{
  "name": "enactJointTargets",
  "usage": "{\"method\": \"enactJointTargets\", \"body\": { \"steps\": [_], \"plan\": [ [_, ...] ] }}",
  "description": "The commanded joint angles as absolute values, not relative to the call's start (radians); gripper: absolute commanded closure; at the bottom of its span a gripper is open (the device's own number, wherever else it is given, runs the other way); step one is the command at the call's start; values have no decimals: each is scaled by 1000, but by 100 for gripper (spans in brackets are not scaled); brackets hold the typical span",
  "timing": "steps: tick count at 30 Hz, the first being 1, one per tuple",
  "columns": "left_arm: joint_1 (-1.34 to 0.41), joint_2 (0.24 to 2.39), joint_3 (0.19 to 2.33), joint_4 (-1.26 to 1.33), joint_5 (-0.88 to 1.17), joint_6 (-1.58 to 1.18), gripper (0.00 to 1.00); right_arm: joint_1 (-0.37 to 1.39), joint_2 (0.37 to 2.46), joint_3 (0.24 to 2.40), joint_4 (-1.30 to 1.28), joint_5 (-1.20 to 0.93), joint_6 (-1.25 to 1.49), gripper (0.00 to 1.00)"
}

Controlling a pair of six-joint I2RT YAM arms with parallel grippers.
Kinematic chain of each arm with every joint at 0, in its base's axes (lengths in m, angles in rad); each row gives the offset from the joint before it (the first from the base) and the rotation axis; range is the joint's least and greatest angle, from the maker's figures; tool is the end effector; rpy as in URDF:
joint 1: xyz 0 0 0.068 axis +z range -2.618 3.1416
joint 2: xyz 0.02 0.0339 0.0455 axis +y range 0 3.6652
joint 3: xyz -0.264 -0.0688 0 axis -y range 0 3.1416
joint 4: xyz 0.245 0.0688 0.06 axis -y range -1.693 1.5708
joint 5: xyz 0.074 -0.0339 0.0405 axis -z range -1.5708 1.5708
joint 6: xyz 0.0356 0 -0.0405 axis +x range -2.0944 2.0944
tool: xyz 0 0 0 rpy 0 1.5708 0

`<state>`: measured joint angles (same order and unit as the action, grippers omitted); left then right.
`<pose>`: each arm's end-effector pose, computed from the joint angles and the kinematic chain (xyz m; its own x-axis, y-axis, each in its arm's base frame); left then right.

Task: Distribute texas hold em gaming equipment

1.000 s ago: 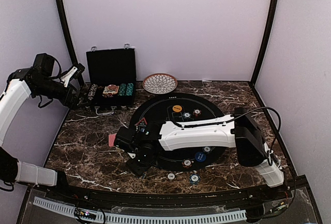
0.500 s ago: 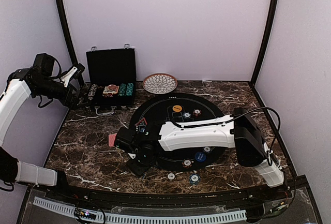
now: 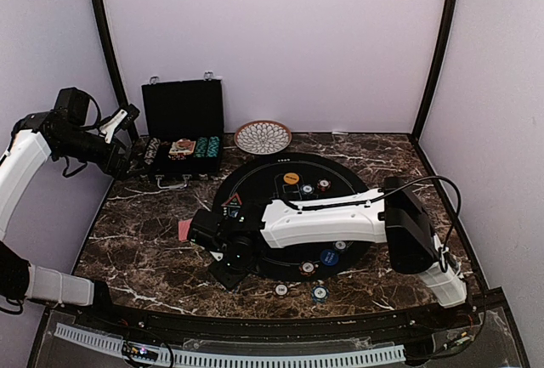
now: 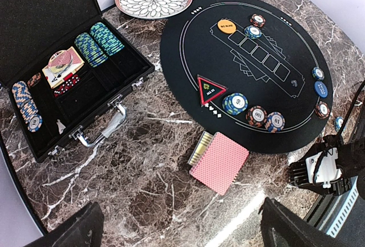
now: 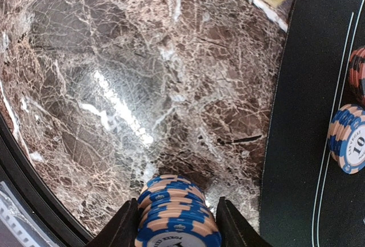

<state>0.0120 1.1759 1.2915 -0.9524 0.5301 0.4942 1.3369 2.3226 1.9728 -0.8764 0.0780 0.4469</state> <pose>0.2252 -0.0153 0.3673 -0.4979 0.4033 -0.7678 0.6412 0.7673 -0.0128 0.1158 0.4741 0.1757 -0.6132 -0.7147 -0.3363 -0.7748 0.6272 0.0799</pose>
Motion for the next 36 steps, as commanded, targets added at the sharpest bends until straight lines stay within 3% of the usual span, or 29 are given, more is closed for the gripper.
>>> {"method": "enactJointTargets", "body": {
  "steps": [1,7,15,25,29,36],
  "plan": [
    [8,1154,1294,-968,531,509,1,1338,2280,1976,-882,88,451,58],
    [8,1150,1291,-970,546,512,1,1339,2274,1979,-888,88,451,63],
    [8,1151,1288,-969,542,514,1,1342,2259,1977,-891,86,447,53],
    [8,1148,1287,-966,542,514,1,1342,2256,1977,-896,85,447,51],
    [8,1147,1284,-965,540,513,1,1341,2262,1977,-899,86,449,56],
    [8,1144,1281,-964,540,512,1,1342,2267,2009,-927,89,445,77]
  ]
}}
